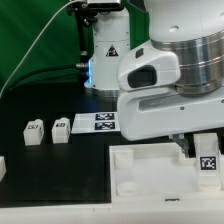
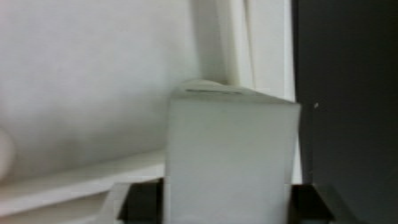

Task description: Assemble one leg

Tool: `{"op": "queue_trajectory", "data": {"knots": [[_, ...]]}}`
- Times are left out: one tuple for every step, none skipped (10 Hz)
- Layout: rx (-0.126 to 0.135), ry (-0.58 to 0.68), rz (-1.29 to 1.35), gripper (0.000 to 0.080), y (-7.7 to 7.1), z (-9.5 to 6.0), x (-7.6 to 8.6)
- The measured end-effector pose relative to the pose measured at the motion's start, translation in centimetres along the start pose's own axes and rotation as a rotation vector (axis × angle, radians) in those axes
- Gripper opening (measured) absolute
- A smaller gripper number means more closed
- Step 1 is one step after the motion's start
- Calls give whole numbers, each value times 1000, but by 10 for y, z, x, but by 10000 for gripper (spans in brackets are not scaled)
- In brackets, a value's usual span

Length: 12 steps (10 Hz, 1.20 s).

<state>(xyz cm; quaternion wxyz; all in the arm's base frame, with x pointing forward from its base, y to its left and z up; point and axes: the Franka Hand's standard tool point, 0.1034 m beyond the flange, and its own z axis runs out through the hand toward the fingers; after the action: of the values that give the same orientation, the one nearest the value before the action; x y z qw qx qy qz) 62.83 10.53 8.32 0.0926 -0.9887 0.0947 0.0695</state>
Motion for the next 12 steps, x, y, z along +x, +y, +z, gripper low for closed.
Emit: {"op": "queue_trajectory", "data": {"knots": [[0, 0, 61, 295, 0, 1, 0], [16, 30, 234, 295, 2, 1, 4], [38, 57, 411, 295, 5, 1, 6], [65, 74, 572, 295, 7, 1, 6], [118, 95, 743, 295, 11, 0, 10], [147, 86, 887, 295, 12, 1, 7], [151, 76, 1008, 295, 8, 2, 3], [155, 69, 1091, 295, 5, 1, 1], [164, 59, 1168, 295, 4, 2, 0], [174, 45, 1279, 295, 3, 2, -1], [171, 49, 1233, 295, 3, 2, 0], [170, 51, 1200, 295, 3, 3, -1]]}}
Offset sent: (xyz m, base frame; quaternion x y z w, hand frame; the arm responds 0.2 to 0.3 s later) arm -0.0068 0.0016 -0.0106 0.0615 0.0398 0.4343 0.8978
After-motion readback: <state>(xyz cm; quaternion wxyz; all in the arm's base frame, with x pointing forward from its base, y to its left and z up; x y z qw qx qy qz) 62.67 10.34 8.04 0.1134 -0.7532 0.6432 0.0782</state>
